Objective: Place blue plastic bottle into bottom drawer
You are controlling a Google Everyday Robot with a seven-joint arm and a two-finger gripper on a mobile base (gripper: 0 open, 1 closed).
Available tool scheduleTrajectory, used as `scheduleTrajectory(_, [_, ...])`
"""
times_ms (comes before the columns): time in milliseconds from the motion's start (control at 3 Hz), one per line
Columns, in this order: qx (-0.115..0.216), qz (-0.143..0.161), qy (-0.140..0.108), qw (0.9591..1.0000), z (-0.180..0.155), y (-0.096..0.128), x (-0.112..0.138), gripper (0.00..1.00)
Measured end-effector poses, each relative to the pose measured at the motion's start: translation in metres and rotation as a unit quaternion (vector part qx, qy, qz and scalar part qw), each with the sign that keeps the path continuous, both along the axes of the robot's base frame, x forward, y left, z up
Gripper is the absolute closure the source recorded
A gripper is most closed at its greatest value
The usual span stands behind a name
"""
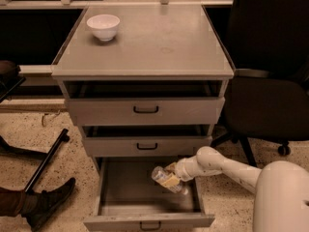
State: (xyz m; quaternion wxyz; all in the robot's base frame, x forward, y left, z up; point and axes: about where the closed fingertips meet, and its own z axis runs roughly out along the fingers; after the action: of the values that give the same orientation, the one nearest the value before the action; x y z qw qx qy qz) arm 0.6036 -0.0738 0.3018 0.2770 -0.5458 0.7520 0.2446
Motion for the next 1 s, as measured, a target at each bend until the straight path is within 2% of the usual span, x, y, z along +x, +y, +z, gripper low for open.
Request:
scheduleTrajectory(333, [0.028,0.038,0.006,0.9989,-0.025,0.023,-0.005,1.00])
scheduleTrajectory(667, [0.044,0.082,0.026,0.9953,-0.036,0.041,-0.014,1.00])
scheduleTrajectory(1000, [0.048,0.088,0.031,0.9945,-0.046,0.045,-0.014,1.00])
